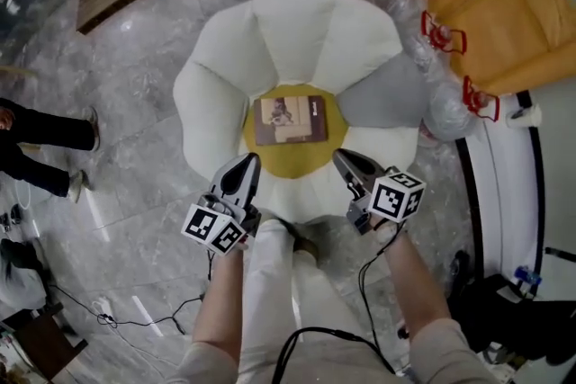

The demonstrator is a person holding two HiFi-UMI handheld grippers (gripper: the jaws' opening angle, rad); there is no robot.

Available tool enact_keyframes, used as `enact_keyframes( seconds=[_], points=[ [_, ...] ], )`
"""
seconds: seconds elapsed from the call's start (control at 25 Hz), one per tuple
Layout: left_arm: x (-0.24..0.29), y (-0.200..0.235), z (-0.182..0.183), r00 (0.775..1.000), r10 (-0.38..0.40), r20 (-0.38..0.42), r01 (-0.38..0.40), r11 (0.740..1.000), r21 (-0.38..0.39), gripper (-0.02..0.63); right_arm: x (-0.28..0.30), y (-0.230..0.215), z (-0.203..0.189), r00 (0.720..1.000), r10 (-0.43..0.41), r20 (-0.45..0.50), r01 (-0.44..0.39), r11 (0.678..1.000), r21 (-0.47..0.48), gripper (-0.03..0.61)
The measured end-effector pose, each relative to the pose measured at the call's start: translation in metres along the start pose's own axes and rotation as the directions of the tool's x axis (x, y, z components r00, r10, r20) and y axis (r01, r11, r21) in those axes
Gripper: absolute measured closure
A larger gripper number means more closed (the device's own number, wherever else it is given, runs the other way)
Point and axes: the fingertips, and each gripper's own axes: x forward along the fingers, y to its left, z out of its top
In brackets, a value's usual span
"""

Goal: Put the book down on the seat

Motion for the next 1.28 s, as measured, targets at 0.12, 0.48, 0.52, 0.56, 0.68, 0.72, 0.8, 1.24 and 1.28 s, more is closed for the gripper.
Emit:
enact_keyframes(
  seconds=[0.12, 0.48, 0.52, 0.56, 0.68, 0.72, 0.8, 1.24, 1.28],
  points=[
    [-0.007, -0.018, 0.012, 1.000, -0.004, 0.009, 0.003, 1.000, 0.002, 0.591, -0.017, 0.025, 0.003, 0.999, 0.033, -0.006, -0.033, 0.999, -0.031, 0.551],
    [-0.025, -0.076, 0.029, 0.998, -0.056, -0.016, 0.056, 0.998, 0.014, 0.591, -0.059, 0.099, 0.014, 0.991, 0.135, -0.019, -0.136, 0.980, -0.147, 0.561],
    [-0.027, -0.081, 0.031, 0.998, -0.060, -0.015, 0.060, 0.998, 0.009, 0.591, -0.063, 0.106, 0.014, 0.990, 0.141, -0.022, -0.143, 0.977, -0.157, 0.562],
    [-0.029, -0.086, 0.034, 0.998, -0.064, -0.014, 0.064, 0.998, 0.005, 0.591, -0.067, 0.112, 0.014, 0.989, 0.147, -0.025, -0.149, 0.975, -0.164, 0.563],
    [-0.034, -0.102, 0.045, 0.996, -0.087, -0.012, 0.087, 0.996, 0.000, 0.591, -0.080, 0.132, 0.016, 0.986, 0.163, -0.022, -0.164, 0.970, -0.180, 0.562],
    [-0.035, -0.107, 0.049, 0.995, -0.097, -0.012, 0.097, 0.995, 0.002, 0.591, -0.085, 0.138, 0.018, 0.986, 0.166, -0.019, -0.166, 0.969, -0.184, 0.563],
    [-0.038, -0.119, 0.060, 0.993, -0.118, -0.019, 0.118, 0.993, 0.012, 0.591, -0.094, 0.149, 0.020, 0.985, 0.170, -0.017, -0.170, 0.967, -0.189, 0.563],
    [-0.062, -0.170, 0.115, 0.981, -0.192, -0.038, 0.194, 0.981, 0.030, 0.591, -0.139, 0.215, 0.027, 0.981, 0.193, -0.033, -0.195, 0.941, -0.276, 0.563],
    [-0.065, -0.174, 0.117, 0.979, -0.198, -0.040, 0.199, 0.979, 0.033, 0.591, -0.143, 0.220, 0.027, 0.981, 0.194, -0.031, -0.195, 0.941, -0.277, 0.563]
  ],
)
